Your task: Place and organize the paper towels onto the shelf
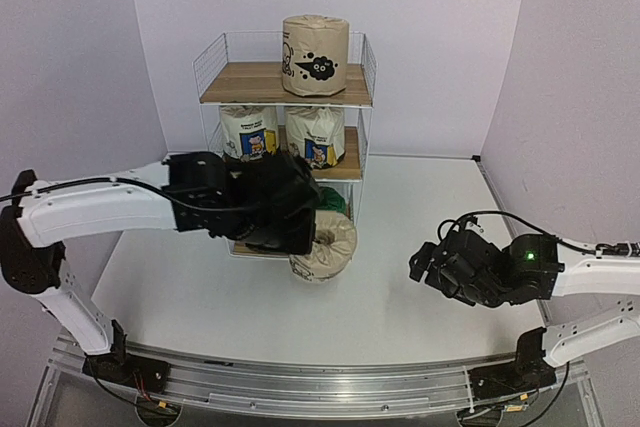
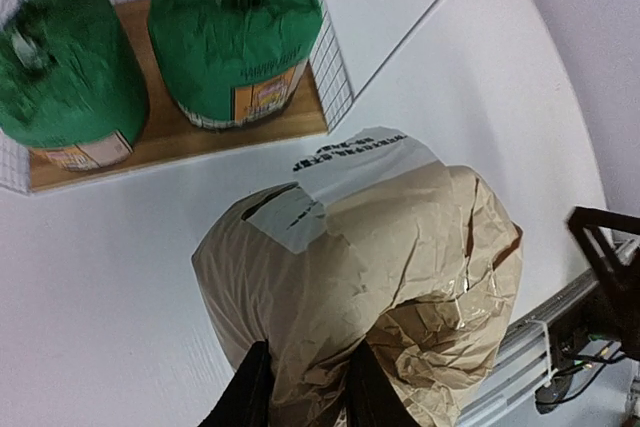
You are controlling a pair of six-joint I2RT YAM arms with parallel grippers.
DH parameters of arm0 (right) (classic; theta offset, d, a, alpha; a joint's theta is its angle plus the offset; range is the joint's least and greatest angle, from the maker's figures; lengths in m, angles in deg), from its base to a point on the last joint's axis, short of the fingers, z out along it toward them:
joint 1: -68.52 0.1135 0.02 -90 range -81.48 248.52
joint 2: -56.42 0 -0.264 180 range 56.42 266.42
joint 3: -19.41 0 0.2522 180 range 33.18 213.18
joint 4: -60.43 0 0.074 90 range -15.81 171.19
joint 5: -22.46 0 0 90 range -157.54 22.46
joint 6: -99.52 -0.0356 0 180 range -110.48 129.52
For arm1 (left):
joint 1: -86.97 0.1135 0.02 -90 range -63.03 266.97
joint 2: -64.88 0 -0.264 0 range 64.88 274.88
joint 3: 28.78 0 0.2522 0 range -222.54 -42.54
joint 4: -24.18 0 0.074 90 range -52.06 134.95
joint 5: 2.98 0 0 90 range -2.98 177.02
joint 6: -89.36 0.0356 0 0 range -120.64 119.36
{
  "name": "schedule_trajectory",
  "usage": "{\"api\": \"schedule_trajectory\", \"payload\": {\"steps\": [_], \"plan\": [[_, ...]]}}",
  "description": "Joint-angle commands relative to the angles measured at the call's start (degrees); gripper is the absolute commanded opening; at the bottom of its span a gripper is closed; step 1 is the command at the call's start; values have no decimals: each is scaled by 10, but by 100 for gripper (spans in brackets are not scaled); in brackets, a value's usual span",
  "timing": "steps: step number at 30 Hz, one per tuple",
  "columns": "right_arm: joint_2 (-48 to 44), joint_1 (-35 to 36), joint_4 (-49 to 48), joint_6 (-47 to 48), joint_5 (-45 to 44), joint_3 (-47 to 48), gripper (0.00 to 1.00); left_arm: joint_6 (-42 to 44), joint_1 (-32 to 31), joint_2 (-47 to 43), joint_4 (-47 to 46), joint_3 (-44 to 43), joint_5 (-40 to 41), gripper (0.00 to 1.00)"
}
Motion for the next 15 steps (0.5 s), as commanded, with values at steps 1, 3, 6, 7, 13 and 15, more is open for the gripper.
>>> {"api": "schedule_trajectory", "payload": {"steps": [1,3,6,7,13,15], "plan": [[20,0,9,48,-34,29,98,114,3,-110,26,-67,40,0],[26,0,9,52,-37,33,98,126,3,-128,48,-101,53,0],[39,0,9,45,-45,38,98,124,3,-138,103,-168,96,0],[44,0,9,42,-48,41,98,122,3,-136,123,-191,111,0],[93,0,9,79,-60,80,98,126,3,-115,208,-308,153,0],[110,0,9,81,-60,88,98,121,3,-115,221,-327,171,0]]}}
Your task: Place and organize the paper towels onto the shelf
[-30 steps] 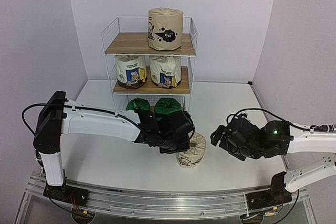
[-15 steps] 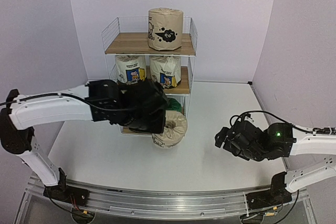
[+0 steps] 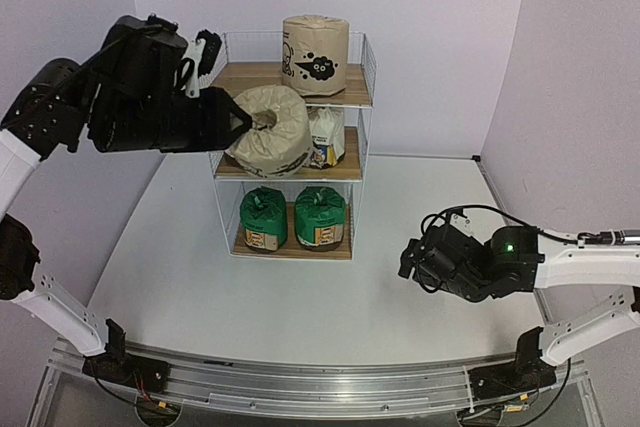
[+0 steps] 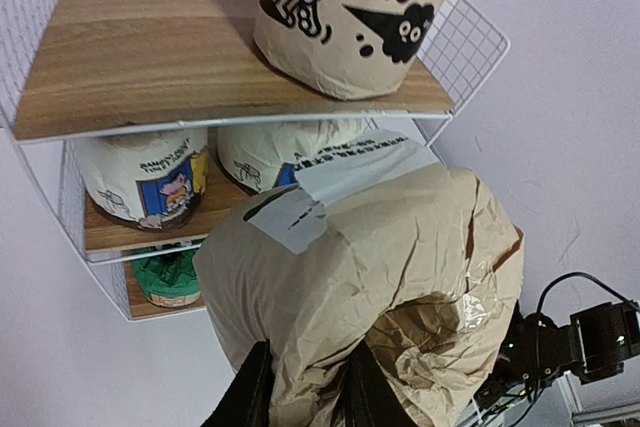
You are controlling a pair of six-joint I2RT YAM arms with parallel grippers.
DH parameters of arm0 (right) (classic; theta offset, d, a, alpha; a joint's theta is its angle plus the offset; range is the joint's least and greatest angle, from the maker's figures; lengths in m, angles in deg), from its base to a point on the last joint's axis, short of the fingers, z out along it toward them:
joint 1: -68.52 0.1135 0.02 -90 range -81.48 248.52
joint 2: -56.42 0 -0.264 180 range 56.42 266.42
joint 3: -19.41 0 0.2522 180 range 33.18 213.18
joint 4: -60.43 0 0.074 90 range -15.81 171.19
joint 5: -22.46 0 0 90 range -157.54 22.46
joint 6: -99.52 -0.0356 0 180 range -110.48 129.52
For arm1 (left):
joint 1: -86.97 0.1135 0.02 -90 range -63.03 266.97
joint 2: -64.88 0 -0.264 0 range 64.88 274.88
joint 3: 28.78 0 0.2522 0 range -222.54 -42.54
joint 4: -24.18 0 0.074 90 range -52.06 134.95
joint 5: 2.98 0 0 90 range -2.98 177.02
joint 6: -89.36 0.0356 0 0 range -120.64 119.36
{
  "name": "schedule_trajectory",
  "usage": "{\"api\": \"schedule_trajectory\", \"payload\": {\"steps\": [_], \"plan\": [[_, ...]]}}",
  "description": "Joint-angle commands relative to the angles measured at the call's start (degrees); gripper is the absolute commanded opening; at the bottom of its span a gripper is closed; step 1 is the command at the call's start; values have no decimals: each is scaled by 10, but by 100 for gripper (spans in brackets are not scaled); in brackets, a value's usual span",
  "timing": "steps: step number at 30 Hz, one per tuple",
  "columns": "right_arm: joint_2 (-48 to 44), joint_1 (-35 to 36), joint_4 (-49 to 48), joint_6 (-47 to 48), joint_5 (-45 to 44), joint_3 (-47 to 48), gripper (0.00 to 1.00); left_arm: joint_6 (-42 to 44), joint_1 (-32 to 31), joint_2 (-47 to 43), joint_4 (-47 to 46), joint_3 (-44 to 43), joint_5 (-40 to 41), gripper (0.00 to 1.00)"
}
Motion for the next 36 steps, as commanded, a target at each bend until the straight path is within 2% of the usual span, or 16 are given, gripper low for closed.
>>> {"api": "schedule_trajectory", "payload": {"steps": [1,7,11,17,25,29,33,36], "plan": [[37,0,4,27,-21,39,98,1,1,6,58,-64,71,0],[84,0,4,34,-1,59,98,36,1,-7,4,-96,126,0],[96,0,4,34,5,64,98,85,0,4,-39,-120,133,0],[89,-1,5,22,15,46,98,111,1,42,-55,-156,223,0],[66,-1,6,6,15,28,98,191,5,30,-151,-131,254,0],[66,0,7,5,13,29,98,184,28,42,-143,-131,214,0],[72,0,8,2,18,34,98,151,124,74,-102,-138,89,0],[76,0,8,-6,27,34,98,138,166,97,-86,-138,54,0]]}}
